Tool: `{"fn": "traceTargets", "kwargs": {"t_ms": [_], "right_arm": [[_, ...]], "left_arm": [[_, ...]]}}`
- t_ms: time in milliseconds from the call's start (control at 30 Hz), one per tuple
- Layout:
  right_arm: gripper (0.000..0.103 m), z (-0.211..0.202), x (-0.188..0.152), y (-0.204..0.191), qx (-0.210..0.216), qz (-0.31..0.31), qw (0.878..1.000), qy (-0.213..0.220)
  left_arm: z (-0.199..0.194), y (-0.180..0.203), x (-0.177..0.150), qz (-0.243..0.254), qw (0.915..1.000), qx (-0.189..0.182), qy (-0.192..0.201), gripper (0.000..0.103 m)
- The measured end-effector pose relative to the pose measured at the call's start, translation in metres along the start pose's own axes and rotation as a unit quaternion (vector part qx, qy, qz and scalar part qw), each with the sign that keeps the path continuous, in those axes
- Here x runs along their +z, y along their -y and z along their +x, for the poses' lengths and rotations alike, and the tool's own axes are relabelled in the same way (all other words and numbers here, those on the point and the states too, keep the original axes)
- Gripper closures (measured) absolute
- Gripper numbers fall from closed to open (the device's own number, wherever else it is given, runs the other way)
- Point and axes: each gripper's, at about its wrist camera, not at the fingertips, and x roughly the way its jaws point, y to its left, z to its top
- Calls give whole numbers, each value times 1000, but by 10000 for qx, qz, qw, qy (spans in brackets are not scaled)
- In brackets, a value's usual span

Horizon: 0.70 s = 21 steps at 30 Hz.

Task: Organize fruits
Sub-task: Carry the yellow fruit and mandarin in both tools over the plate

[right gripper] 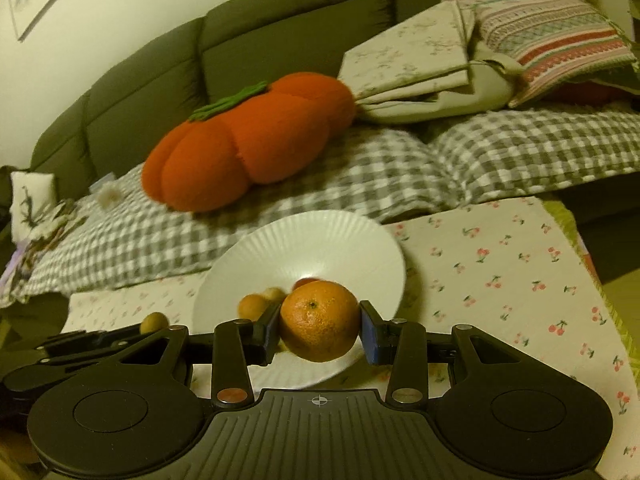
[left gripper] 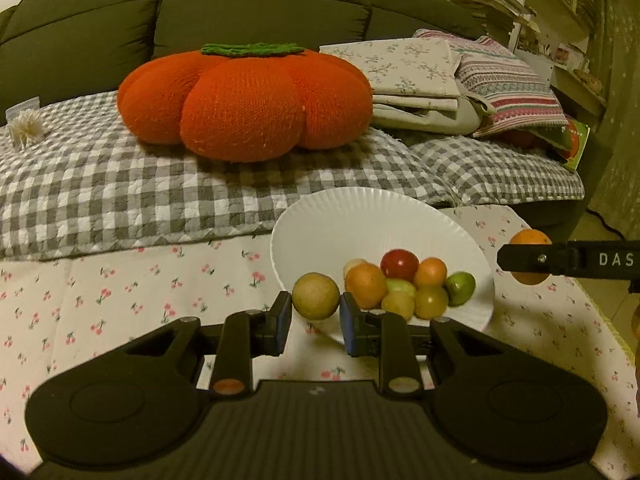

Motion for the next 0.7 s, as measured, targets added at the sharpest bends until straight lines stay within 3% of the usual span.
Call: {"fn": "traceTargets", "kwargs": {"t_ms": [333,700], "right_arm": [[64,31,10,17,-143,-24,9999,61],[64,59,8,25,-148,-71,9999,36]], "left_arm": [[33,1,19,-73,9999,-110,-86,79],[56,-3,18,-206,9994,-215,-158,79]]}}
